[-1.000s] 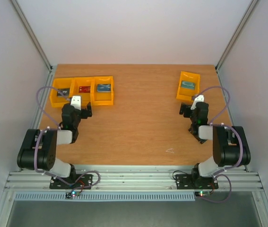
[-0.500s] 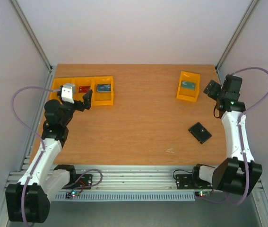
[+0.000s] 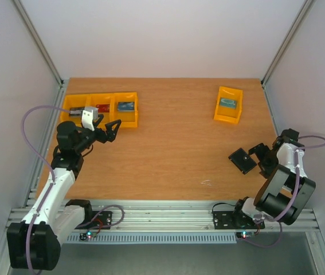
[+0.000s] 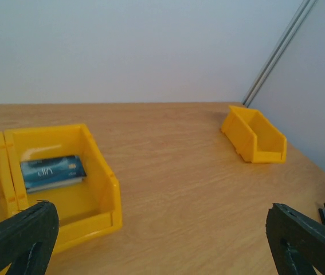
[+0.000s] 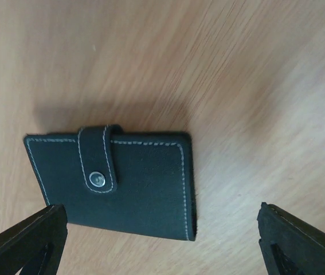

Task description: Take the credit cards out of the card holder

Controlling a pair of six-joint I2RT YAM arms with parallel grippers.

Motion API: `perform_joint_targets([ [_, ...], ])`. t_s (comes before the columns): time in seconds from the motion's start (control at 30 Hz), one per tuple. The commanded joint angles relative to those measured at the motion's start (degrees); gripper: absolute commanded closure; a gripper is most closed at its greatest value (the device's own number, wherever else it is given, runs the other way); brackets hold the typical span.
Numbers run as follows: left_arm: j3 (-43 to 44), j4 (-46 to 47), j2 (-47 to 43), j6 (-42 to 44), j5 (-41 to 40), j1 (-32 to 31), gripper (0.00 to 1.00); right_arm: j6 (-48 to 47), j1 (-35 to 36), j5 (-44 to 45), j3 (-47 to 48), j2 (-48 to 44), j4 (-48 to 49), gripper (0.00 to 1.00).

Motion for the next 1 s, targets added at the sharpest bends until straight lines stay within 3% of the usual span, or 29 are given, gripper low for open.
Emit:
perform_joint_targets([
  [0.0,-2.4,1.5,-1.0,-2.0,0.7,0.0,0.01,1.0,-0.7,-10.6,-3.4,2.9,4.1,0.11],
  [0.2,-3.3,1.0,-1.4,-2.7,-2.0,0.0,0.01,1.1,-0.7,-8.5,-5.8,6.1,5.3,0.14],
  [0.33,-4.1,1.1,-1.6,-2.3,-1.9,0.0,0.01,0.7,-0.7,-12.9,-6.3,8.2,7.2,0.24],
  [0.7,-4.2,1.1,-0.7,-2.0,-0.8,0.0,0.01,2.6,-0.5,-22.7,-10.7,14.2,16.7,0.68],
  [0.83,-3.9,1.2,-0.3,-1.9,-0.8,0.0,0.01,2.3,-0.5,-23.5,-11.4,14.6,18.3,0.96],
  [0.97,-3.4,1.2,0.4,-1.5,-0.6,0.0,0.01,1.8,-0.3,-25.9,-11.1,14.5,18.9,0.99],
])
